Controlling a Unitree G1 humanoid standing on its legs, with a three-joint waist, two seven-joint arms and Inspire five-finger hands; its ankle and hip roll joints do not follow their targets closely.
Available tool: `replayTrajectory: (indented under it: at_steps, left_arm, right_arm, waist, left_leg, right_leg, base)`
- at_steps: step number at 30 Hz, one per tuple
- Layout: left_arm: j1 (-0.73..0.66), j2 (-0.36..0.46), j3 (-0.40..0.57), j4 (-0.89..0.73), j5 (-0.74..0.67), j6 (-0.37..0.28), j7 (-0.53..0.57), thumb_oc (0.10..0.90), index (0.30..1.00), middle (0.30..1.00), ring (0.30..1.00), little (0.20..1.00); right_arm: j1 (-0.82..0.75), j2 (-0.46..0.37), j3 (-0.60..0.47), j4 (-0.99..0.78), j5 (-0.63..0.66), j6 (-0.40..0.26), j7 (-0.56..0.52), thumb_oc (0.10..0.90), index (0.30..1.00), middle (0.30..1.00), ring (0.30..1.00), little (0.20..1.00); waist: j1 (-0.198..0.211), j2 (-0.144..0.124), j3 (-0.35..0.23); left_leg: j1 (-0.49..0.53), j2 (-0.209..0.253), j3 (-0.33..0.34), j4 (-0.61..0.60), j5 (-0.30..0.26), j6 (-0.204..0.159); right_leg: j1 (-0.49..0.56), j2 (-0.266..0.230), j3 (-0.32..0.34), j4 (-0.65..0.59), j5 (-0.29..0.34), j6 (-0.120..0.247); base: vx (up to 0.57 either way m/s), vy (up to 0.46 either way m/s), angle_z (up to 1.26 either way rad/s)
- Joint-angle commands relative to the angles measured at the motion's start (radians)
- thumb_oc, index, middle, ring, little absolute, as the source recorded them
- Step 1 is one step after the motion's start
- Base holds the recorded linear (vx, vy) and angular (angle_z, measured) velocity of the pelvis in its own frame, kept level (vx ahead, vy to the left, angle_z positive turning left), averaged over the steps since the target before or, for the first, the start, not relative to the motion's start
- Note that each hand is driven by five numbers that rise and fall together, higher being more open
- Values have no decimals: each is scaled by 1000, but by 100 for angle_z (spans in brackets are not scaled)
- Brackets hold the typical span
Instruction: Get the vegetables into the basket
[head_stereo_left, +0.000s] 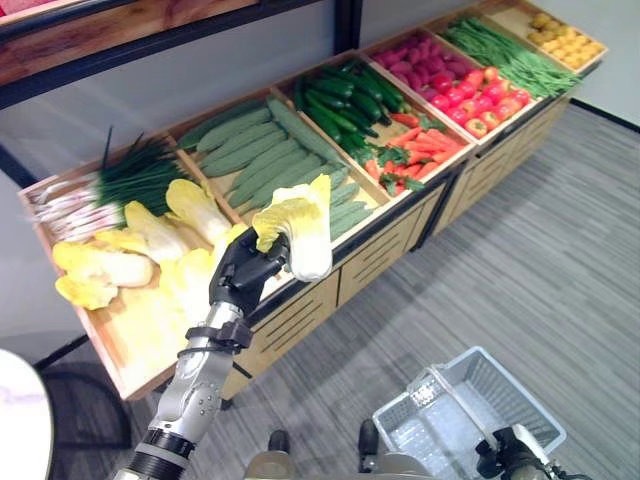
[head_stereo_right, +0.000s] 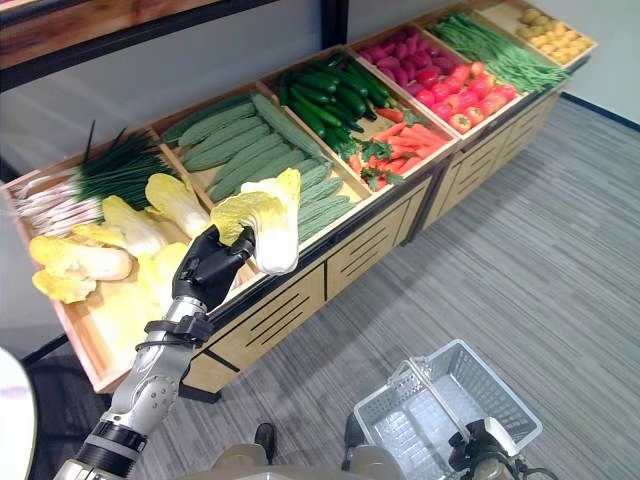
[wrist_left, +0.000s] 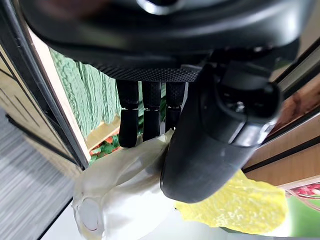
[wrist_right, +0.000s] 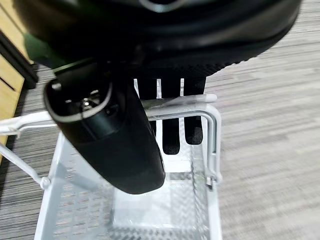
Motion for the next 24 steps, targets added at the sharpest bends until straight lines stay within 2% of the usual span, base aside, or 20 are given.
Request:
replayTrajectory:
  at_steps: [1, 9, 10, 11, 14, 17, 21, 23, 24]
  left_arm:
    - [-79, 38, 43, -160, 27, -114, -50, 400, 300, 300, 300, 300]
    - [-73, 67, 39, -154, 41, -121, -58, 400, 300, 300, 300, 300]
    - [-72, 74, 40, -151, 40, -121, -59, 400, 300, 300, 300, 300]
    - [-76, 79, 39, -147, 42, -121, -58, 400, 300, 300, 300, 300]
    - [-91, 79, 29, -136, 41, -119, -55, 400, 300, 300, 300, 300]
    - [-98, 75, 24, -144, 26, -116, -51, 400, 300, 300, 300, 300]
    - [-86, 72, 36, -150, 20, -112, -49, 400, 300, 300, 300, 300]
    - [-77, 65, 48, -141, 11, -108, -49, 400, 300, 300, 300, 300]
    - [-72, 62, 52, -139, 7, -110, -48, 400, 300, 300, 300, 300]
  right_arm:
    - [0, -39, 25, 24, 25, -6, -25, 400, 300, 300, 300, 300]
    - [-16, -4, 24, -1, 48, -15, -25, 400, 300, 300, 300, 300]
    - [-21, -1, 26, -7, 51, -18, -25, 400, 300, 300, 300, 300]
    - [-25, 1, 28, -14, 53, -19, -26, 400, 300, 300, 300, 300]
    - [-25, 6, 27, -13, 60, -20, -26, 400, 300, 300, 300, 300]
    - [-23, 5, 14, 1, 68, -16, -34, 400, 300, 300, 300, 300]
    - [-25, 6, 10, 13, 68, -13, -39, 400, 300, 300, 300, 300]
    - [-22, 9, 10, 9, 66, -15, -41, 400, 300, 300, 300, 300]
    - [-19, 8, 12, 2, 67, -17, -41, 400, 300, 300, 300, 300]
  waist:
    - [14, -45, -26]
    - [13, -80, -9]
    - [21, -79, -4]
    - [33, -75, 2]
    - [39, -69, -11]
    - [50, -74, -32]
    - [70, -86, -59]
    - [65, -84, -67]
    - [61, -84, -66]
  left_leg:
    - [20, -36, 38, -23, 13, 9]
    - [38, -77, 137, -29, -20, 49]
    - [35, -72, 152, -27, -19, 54]
    - [32, -66, 170, -27, -20, 58]
    - [16, -53, 202, -38, -5, 57]
    - [11, -49, 235, -38, -6, 61]
    - [24, -51, 290, -38, -4, 53]
    - [41, -44, 300, -33, -18, 37]
    - [35, -36, 323, -31, 7, 39]
  right_leg:
    - [28, -75, 6, 86, -57, 99]
    - [-56, -113, 84, 101, 36, 158]
    - [-68, -116, 61, 127, 30, 157]
    - [-70, -134, 3, 167, 13, 155]
    - [-53, -178, -103, 222, 1, 150]
    - [-30, -197, -144, 252, -9, 149]
    - [18, -219, -209, 185, 5, 156]
    - [32, -212, -209, 160, -25, 169]
    - [29, -199, -210, 141, -13, 152]
  base:
    - [-44, 291, -26]
    - [-84, 166, -37]
    - [-124, 64, -57]
    - [-162, 72, -50]
    - [-132, 59, -40]
    - [-69, 12, -38]
    - [7, -56, -42]
    - [55, -122, -47]
    - [36, -165, -42]
